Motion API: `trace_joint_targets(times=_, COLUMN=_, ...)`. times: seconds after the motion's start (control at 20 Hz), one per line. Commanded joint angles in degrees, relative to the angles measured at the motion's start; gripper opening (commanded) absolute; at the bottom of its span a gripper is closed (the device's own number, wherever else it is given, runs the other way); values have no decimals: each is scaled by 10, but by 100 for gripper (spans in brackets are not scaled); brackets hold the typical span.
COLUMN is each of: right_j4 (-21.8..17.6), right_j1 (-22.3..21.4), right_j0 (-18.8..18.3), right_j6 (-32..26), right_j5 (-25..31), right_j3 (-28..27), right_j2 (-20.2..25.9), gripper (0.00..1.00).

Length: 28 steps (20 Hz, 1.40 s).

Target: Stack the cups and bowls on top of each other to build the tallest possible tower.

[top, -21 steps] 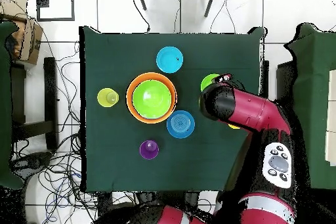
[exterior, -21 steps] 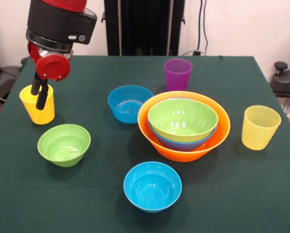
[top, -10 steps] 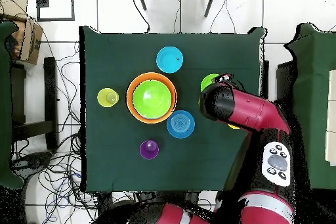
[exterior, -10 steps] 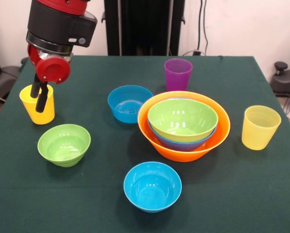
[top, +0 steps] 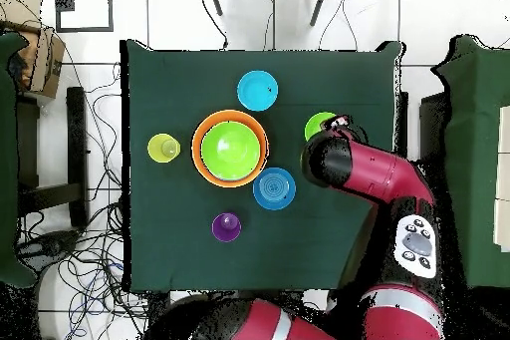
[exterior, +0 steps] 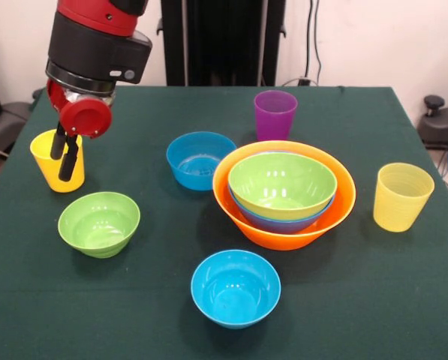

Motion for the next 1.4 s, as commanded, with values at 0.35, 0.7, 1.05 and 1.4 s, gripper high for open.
trace_joint_targets(times=0.35, right_j4=2, right_j1=-70, right_j0=-19, right_j6=5, right_j5=69, right_j3=122, right_j2=49, gripper=100)
trace_joint_targets(times=0.7, right_j4=17, right_j1=-146, right_j0=-26, right_j6=-29, right_j5=195, right_j3=125, right_j2=48, gripper=100)
trace_joint_targets(times=1.05, right_j4=-10, right_j1=-108, right_j0=-43, right_j6=-11, right_j5=97, right_j3=131, right_j2=61, gripper=100)
trace_joint_targets(times=1.4, right_j4=-14, right_j1=-93, right_j0=-46, right_j6=-5, right_j5=84, right_j3=114, right_j2=56, gripper=100)
